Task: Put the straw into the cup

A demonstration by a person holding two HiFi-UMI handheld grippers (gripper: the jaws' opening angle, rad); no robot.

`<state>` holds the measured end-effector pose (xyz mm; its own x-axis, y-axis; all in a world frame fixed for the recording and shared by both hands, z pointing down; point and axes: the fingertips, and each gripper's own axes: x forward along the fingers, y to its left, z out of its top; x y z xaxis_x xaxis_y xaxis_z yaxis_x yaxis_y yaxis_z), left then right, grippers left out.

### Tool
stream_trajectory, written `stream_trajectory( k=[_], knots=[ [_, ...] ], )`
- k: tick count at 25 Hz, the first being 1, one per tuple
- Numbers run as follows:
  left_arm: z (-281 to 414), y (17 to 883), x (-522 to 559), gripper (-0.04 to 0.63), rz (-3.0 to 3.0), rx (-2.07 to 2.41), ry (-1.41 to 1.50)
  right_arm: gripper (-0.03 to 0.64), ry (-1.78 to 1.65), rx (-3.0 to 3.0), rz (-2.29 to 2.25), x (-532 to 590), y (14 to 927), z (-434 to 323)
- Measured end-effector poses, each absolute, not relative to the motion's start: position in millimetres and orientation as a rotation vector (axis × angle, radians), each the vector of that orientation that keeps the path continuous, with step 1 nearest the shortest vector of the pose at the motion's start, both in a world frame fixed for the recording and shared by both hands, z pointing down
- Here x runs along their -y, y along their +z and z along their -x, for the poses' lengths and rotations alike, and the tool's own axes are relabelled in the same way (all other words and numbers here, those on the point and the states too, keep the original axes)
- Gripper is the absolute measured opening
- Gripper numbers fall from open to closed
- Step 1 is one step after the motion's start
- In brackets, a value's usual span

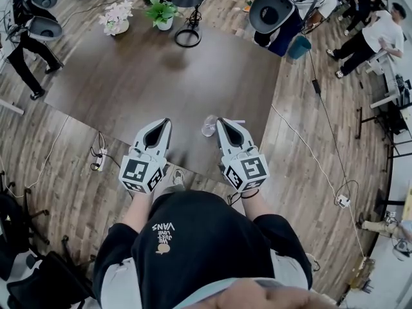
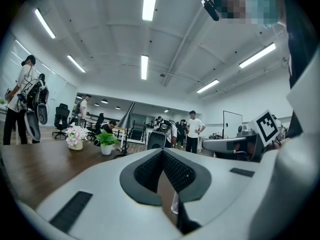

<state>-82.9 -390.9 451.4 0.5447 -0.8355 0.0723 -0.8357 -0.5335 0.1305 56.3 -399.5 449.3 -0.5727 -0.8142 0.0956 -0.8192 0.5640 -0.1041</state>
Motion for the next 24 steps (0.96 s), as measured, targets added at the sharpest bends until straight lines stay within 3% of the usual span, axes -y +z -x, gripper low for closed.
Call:
stream_trajectory(
  k=[24],
  knots=[
    [90.4, 455.5, 394.4, 0.009, -2.607, 1.443, 0.014, 0.015, 0.215, 2.737, -1.428, 402.5, 450.3, -49.9]
  ],
)
